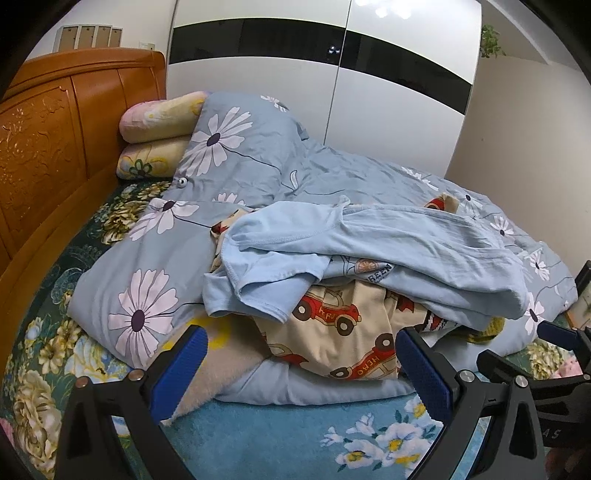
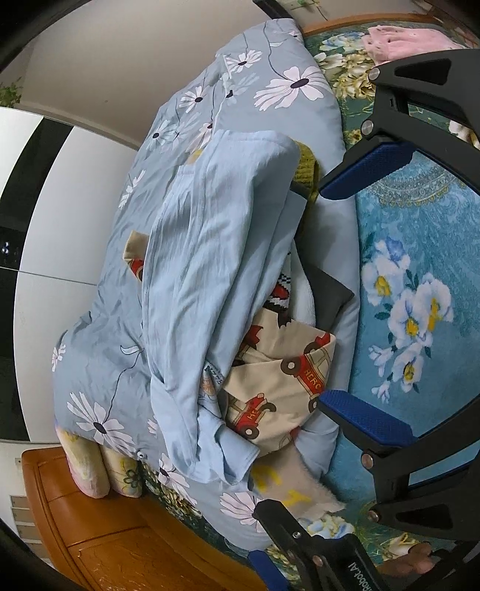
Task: Fold clothes
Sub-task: 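Reach both tools toward the light blue shirt on the clothes pile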
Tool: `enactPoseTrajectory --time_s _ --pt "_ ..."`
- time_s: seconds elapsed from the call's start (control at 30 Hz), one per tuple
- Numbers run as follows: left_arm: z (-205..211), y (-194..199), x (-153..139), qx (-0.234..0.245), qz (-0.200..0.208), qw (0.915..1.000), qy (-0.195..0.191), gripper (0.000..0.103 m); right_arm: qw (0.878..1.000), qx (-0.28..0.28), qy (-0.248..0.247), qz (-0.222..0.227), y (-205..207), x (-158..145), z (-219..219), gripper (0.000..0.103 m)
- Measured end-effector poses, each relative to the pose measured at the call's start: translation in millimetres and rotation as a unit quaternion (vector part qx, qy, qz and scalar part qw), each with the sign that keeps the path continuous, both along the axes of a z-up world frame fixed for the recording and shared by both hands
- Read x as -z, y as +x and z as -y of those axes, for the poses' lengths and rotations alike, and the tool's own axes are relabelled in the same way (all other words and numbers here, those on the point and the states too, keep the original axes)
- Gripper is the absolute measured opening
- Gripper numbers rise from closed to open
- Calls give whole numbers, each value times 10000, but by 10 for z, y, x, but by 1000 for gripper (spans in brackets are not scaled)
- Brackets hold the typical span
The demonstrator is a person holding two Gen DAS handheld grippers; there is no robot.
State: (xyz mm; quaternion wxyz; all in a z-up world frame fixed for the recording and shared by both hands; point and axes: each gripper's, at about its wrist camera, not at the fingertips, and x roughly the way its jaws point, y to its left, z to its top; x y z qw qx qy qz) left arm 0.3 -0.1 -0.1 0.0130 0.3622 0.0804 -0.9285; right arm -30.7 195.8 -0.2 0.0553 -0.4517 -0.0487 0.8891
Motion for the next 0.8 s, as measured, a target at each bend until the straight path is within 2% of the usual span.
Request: enactPoseTrajectory --time_s 0.43,0.8 --pt "15 -30 17 -25 19 10000 38 103 10000 -40 27 72 -26 23 32 103" --pt "49 -85 141 -62 121 9999 -17 103 9999 -95 3 126 -86 83 71 103"
